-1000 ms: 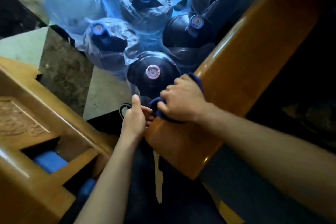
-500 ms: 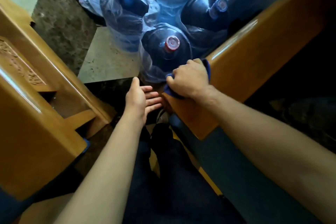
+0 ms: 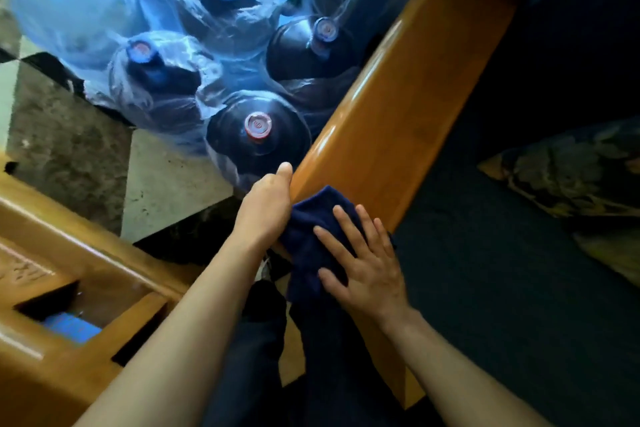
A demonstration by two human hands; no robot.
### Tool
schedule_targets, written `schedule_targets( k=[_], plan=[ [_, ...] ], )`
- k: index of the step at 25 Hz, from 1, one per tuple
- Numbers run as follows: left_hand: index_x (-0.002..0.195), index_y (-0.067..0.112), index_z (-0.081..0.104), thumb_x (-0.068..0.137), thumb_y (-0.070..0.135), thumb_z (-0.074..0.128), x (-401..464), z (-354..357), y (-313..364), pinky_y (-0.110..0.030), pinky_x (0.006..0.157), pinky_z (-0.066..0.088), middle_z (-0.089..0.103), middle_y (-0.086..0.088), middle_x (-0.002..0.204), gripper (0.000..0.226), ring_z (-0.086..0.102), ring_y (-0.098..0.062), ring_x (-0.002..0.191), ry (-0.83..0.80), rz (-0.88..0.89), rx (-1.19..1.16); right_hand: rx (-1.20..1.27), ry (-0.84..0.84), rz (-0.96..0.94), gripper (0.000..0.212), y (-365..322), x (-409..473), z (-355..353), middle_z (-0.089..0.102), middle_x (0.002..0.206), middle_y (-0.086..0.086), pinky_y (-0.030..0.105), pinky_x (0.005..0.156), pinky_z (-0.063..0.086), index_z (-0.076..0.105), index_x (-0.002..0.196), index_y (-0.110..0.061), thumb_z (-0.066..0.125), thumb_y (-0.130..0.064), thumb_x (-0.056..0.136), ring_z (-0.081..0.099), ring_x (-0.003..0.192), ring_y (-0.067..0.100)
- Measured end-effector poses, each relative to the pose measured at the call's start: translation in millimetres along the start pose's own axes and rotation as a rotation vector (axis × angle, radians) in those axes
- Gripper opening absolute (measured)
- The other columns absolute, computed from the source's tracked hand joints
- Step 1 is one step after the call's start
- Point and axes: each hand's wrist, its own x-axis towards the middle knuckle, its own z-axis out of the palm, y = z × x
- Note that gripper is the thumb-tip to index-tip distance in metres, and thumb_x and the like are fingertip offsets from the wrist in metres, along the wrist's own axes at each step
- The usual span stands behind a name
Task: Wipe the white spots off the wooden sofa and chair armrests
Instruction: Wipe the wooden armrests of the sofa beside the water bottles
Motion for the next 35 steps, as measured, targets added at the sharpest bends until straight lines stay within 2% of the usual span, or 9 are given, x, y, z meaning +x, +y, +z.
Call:
schedule_targets(
  k=[3,7,11,15,21,25,29,33,35],
  plan=[
    [0.102,0.019,0.041,0.106,0.028,0.028,26,14,15,-0.042,0.079,0.034,0.053,-0.013,0.098,0.016,0.057,-0.043,0.107,0.057,0.071,0.138,0.024,0.078,0.301,0.063,39,55,-8,0.015,0.173,0.002,0.057,0.127,0.008,0.025,0.161,-0.04,0.037,-0.057,0.101,0.01,0.159,0.035],
    [0.129,0.016,0.053,0.108,0.041,0.024,55,34,42,-0.034,0.083,0.027,0.052,-0.008,0.108,0.044,0.05,-0.028,0.104,0.061,0.008,0.124,0.084,0.216,0.495,0.061,128,143,-33,0.019,0.171,0.012,0.058,0.126,0.015,0.037,0.159,-0.028,0.042,-0.051,0.102,0.017,0.157,0.04],
    [0.131,0.009,0.055,0.107,0.047,0.023,48,33,45,-0.037,0.089,0.031,0.059,-0.017,0.13,0.056,0.049,-0.023,0.108,0.079,0.036,0.151,0.537,0.353,0.838,0.069,163,181,-42,0.007,0.173,0.013,0.047,0.123,0.029,0.022,0.164,-0.028,0.043,-0.054,0.103,0.021,0.156,0.033],
    [0.131,0.009,0.058,0.107,0.049,0.024,2,24,37,-0.04,0.094,0.036,0.06,-0.019,0.134,0.058,0.053,-0.029,0.119,0.136,-0.003,0.094,0.728,0.314,1.21,0.074,86,127,-29,0.036,0.161,0.021,0.044,0.11,0.04,0.017,0.164,-0.019,0.043,-0.055,0.104,0.046,0.14,0.039],
    [0.107,0.012,0.065,0.098,0.049,0.04,-83,11,19,-0.047,0.088,0.052,0.07,-0.014,0.105,0.045,0.066,-0.033,0.098,0.116,-0.04,0.147,0.692,-0.092,1.253,0.07,-78,-8,-30,0.045,0.149,0.022,0.043,0.091,0.051,0.022,0.161,-0.012,0.042,-0.051,0.106,0.06,0.121,0.04],
    [0.112,0.01,0.063,0.096,0.043,0.055,-118,21,19,-0.043,0.084,0.056,0.07,-0.009,0.098,0.038,0.068,-0.027,0.088,-0.229,-0.207,0.067,0.734,-0.207,1.256,0.048,-76,-28,-55,0.048,0.147,0.022,0.045,0.101,0.045,0.04,0.151,-0.013,0.039,-0.038,0.109,0.054,0.128,0.042],
    [0.12,0.013,0.065,0.087,0.051,0.071,-141,28,30,-0.049,0.093,0.058,0.073,-0.014,0.114,0.05,0.069,-0.033,0.107,-0.47,-0.388,-0.122,1.02,0.023,1.155,0.043,-94,-53,-108,0.055,0.147,0.013,0.032,0.106,0.04,0.05,0.149,-0.02,0.05,-0.028,0.106,0.052,0.135,0.03],
    [0.11,0.008,0.074,0.088,0.033,0.076,-165,63,51,-0.04,0.067,0.064,0.08,-0.013,0.085,0.034,0.078,-0.028,0.078,-0.591,-0.275,-0.108,1.145,0.369,1.229,0.05,-108,-96,-148,0.056,0.149,0.001,0.031,0.115,0.039,0.052,0.148,-0.023,0.062,-0.024,0.099,0.05,0.139,0.017],
    [0.11,0.004,0.073,0.091,0.025,0.073,-186,93,66,-0.048,0.079,0.063,0.079,-0.018,0.088,0.029,0.077,-0.034,0.084,-0.671,-0.223,-0.048,1.218,0.563,1.317,0.047,-108,-129,-161,0.057,0.147,-0.003,0.028,0.113,0.041,0.055,0.144,-0.025,0.064,-0.024,0.098,0.052,0.135,0.012]
  ],
)
